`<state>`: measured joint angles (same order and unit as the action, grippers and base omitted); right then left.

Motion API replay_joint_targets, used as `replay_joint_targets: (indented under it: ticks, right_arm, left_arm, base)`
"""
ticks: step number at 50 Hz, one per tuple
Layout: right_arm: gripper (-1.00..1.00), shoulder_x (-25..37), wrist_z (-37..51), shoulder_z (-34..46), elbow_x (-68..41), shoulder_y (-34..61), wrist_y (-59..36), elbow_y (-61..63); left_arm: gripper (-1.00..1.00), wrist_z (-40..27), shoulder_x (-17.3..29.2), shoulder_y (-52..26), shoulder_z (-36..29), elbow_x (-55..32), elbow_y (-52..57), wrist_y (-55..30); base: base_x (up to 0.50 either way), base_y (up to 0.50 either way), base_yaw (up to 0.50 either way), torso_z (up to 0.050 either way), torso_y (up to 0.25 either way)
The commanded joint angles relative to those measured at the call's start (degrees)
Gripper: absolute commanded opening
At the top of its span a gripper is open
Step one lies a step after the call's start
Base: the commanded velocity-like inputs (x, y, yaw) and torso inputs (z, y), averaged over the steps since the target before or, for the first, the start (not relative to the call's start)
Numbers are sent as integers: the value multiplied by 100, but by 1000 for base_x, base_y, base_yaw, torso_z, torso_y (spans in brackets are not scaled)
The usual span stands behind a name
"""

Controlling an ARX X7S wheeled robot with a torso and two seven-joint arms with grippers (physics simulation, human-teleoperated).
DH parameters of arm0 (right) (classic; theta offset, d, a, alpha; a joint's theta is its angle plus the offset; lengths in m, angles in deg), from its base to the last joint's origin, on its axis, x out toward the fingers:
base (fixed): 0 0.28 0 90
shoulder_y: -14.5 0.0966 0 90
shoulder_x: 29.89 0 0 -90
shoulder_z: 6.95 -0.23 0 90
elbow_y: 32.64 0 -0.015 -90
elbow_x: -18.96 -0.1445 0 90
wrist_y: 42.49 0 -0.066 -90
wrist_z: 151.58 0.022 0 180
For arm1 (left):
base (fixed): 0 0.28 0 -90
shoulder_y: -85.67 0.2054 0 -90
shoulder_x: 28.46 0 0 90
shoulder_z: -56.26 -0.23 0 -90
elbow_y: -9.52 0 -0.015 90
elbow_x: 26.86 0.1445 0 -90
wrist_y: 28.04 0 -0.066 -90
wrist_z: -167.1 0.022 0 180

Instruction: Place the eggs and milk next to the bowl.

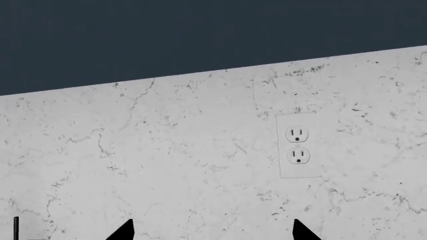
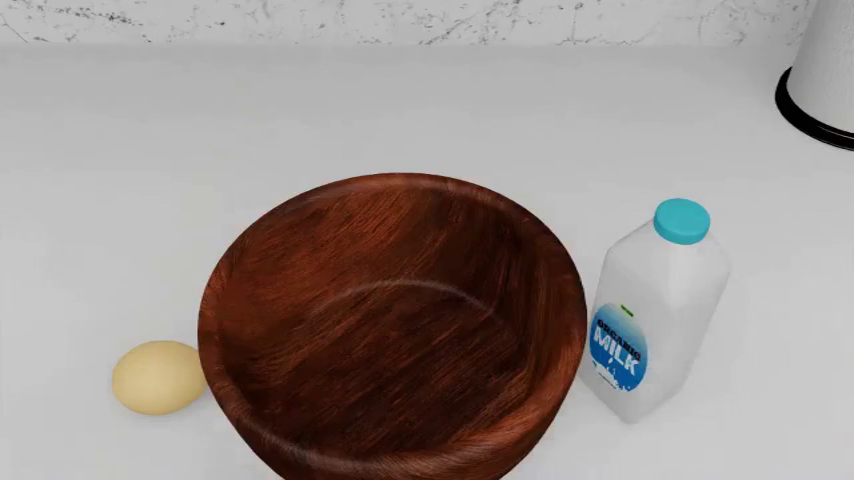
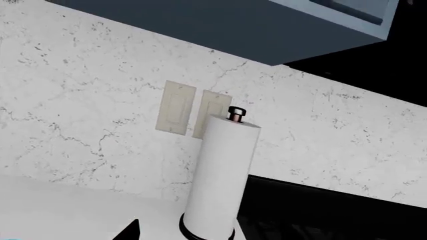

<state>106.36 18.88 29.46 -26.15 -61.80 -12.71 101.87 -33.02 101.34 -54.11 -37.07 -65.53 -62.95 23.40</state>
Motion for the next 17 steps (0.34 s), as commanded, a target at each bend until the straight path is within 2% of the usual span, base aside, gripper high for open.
replay_joint_targets:
  ticks: [1, 9, 17]
  right_arm:
    - [100, -96, 5, -447, -135, -129, -154, 175]
    - [100, -168, 24, -736, -274, -179, -271, 314]
    - [100, -434, -185, -1523, -498, -517, -430, 643]
  left_arm:
    - [100, -65, 170, -121, 200, 58, -175, 4]
    - [100, -116, 270, -72, 330, 113, -288, 41]
    - [100, -133, 370, 0, 443, 102, -297, 34]
  base:
    - [0, 0, 0, 0, 0]
    - [0, 0, 0, 0, 0]
    - [0, 0, 0, 0, 0]
